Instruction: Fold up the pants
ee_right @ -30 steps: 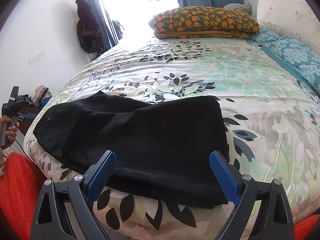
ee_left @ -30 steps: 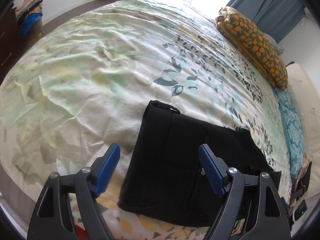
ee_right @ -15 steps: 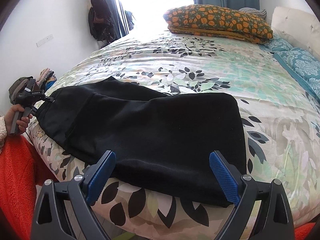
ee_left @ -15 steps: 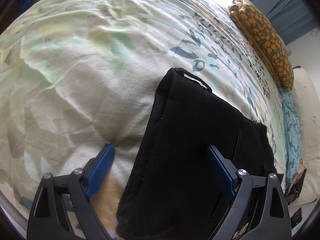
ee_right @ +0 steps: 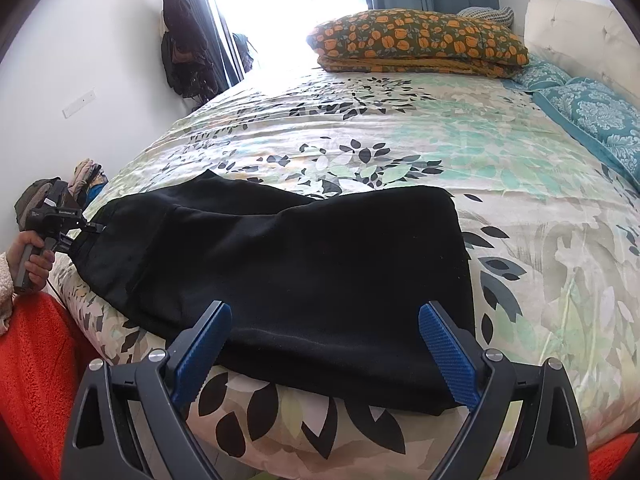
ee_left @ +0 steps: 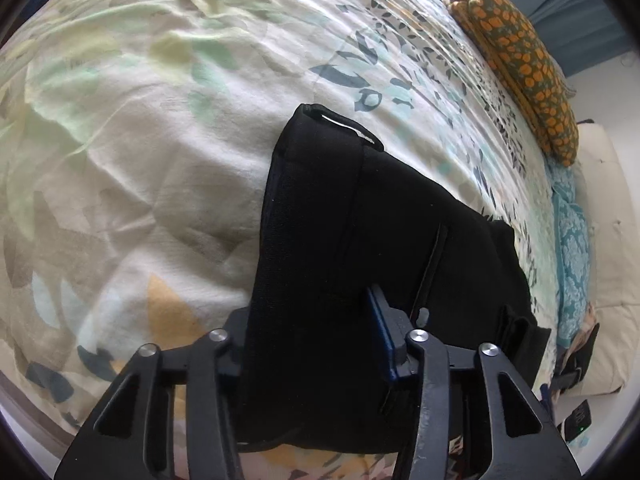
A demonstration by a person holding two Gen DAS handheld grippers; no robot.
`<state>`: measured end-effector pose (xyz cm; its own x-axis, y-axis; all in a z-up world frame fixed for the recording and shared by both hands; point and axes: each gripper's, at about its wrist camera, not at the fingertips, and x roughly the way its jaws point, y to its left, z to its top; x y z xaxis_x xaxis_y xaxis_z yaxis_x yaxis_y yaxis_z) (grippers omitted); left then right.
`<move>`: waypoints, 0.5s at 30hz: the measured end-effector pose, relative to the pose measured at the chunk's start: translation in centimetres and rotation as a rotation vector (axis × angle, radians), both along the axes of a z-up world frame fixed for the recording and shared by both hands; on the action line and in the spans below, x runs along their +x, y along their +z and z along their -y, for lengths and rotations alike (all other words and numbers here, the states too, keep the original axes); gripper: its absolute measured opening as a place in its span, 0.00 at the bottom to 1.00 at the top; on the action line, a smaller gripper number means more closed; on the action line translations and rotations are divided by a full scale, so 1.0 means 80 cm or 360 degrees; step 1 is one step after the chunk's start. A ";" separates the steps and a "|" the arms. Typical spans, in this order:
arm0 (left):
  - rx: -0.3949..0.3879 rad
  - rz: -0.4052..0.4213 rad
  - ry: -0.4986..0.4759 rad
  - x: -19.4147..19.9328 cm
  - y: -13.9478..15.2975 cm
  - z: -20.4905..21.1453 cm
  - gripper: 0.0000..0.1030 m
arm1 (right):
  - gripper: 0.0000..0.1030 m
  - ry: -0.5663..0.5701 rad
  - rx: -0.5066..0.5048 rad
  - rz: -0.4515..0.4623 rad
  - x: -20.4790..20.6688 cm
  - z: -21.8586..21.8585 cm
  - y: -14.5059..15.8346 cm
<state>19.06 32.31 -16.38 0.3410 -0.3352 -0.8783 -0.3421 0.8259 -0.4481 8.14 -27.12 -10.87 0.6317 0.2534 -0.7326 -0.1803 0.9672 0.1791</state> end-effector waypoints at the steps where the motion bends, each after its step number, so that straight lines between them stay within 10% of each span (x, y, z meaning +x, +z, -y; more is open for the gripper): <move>1: 0.0006 0.0007 0.0029 -0.003 0.005 -0.002 0.25 | 0.92 -0.0004 0.0007 0.0003 0.001 0.000 0.001; 8: -0.0045 0.0223 0.0091 -0.031 0.089 0.032 0.15 | 0.92 -0.0004 0.0039 0.0046 0.000 0.003 0.009; 15: -0.0163 0.0450 -0.0167 -0.044 0.184 0.144 0.14 | 0.92 -0.0059 0.0127 0.0064 0.001 0.018 0.015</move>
